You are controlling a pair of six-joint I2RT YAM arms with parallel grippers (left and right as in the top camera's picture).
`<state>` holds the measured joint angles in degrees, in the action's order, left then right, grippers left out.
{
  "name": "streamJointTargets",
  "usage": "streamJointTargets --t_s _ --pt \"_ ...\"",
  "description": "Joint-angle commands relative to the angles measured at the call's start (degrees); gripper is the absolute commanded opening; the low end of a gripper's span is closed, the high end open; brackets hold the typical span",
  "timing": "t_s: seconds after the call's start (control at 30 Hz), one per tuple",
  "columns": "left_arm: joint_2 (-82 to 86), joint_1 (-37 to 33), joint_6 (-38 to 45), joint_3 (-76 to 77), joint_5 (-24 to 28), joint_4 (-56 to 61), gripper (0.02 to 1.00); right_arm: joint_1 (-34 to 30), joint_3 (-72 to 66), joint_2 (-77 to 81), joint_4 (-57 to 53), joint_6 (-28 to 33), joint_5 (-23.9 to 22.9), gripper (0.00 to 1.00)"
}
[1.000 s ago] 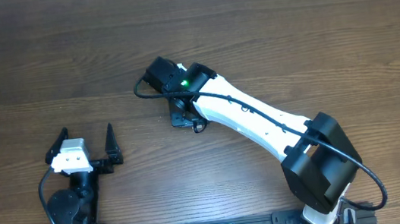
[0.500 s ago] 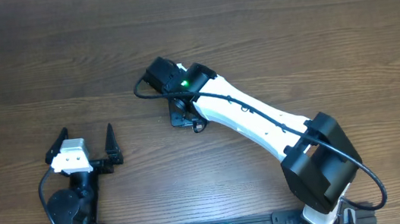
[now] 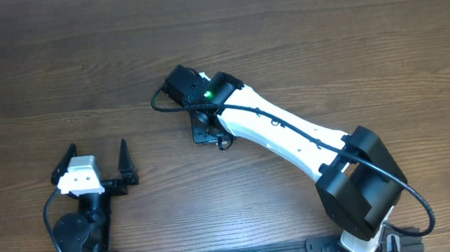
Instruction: Stack Cubes
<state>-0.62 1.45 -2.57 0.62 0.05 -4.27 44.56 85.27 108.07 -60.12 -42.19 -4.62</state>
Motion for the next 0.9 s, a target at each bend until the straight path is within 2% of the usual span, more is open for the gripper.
streamJointTargets --t_s 0.03,0.2,0.47,0.53,0.6,0.9 --pt "0.46 -0.31 0.83 -0.31 0.59 -0.04 1.0 -0.48 -0.28 0.83 0.2 -0.13 -1.01 0.18" --pt "0.46 -0.31 0.83 -0.31 0.59 -0.02 1.0 -0.48 -0.31 0.83 0.24 -0.13 -1.01 0.397" --pt "0.46 -0.31 0.83 -0.31 0.59 -0.04 0.998 -0.48 -0.33 0.83 0.35 -0.13 -1.01 0.542" --pt "0.46 -0.31 0.85 -0.28 0.59 -0.02 1.0 -0.57 -0.31 0.81 0.5 -0.15 -1.01 0.809" --pt "0.46 -0.31 0.85 -0.31 0.59 -0.04 1.0 -0.66 -0.15 0.57 0.74 -0.13 -1.18 0.991" --pt "0.46 -0.31 0.85 -0.28 0.59 -0.04 1.0 -1.36 1.53 -8.7 -0.13 2.8 -3.02 0.993"
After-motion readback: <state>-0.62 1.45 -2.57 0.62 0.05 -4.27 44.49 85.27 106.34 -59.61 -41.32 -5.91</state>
